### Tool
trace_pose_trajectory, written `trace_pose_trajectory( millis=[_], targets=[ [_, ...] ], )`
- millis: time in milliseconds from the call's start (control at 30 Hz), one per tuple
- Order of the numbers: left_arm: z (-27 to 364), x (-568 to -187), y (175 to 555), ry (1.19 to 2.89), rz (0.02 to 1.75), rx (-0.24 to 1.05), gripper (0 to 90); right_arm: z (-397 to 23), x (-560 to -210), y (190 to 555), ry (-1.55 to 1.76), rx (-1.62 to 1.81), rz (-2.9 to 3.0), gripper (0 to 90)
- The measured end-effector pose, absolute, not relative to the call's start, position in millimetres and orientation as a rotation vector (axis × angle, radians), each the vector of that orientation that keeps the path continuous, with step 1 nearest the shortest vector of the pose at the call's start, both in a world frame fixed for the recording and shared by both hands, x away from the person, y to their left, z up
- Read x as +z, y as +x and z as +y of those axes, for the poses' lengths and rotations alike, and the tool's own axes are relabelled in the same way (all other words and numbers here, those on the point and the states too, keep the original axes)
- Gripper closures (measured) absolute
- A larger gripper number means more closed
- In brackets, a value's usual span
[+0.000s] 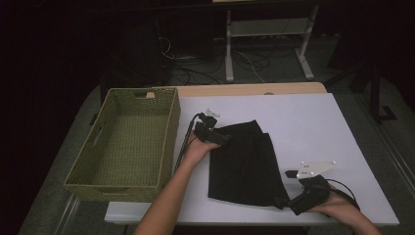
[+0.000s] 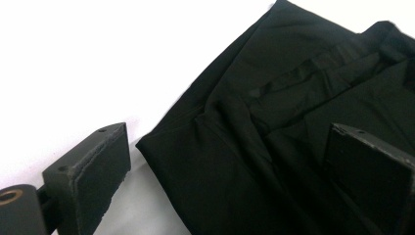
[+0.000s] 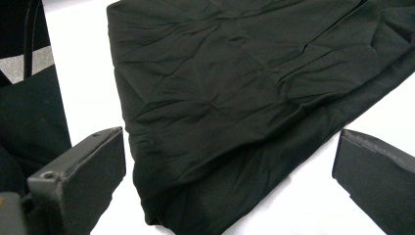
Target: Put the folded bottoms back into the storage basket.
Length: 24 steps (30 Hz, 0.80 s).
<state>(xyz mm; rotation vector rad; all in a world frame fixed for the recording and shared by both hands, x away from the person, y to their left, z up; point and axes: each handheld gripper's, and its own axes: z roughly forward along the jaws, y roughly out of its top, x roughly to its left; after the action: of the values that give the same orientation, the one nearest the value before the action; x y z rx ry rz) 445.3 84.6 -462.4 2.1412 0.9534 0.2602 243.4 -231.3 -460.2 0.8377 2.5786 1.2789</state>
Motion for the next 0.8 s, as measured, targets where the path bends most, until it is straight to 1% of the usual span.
trace_pose_trajectory(
  millis=[167, 367, 500, 600, 800],
  targets=[
    [82.9, -464.5, 445.5, 2.154, 0.941, 0.275, 7.0, -231.3, -460.2, 243.3, 0.836, 1.279, 2.578, 0.0],
    [81.2, -463.4, 443.6, 2.175, 0.911, 0.298, 16.7, -231.1, -460.3, 243.2, 0.839, 1.278, 2.579, 0.0],
    [81.5, -462.4, 442.4, 2.182, 0.875, 0.281, 26.5, -230.9, -460.4, 243.2, 0.839, 1.277, 2.580, 0.0],
    [81.4, -461.9, 441.5, 2.185, 0.849, 0.263, 35.7, -231.0, -460.5, 243.4, 0.839, 1.276, 2.581, 0.0],
    [81.5, -461.4, 440.9, 2.184, 0.821, 0.225, 48.3, -230.7, -460.5, 243.2, 0.840, 1.275, 2.582, 0.0]
  ],
)
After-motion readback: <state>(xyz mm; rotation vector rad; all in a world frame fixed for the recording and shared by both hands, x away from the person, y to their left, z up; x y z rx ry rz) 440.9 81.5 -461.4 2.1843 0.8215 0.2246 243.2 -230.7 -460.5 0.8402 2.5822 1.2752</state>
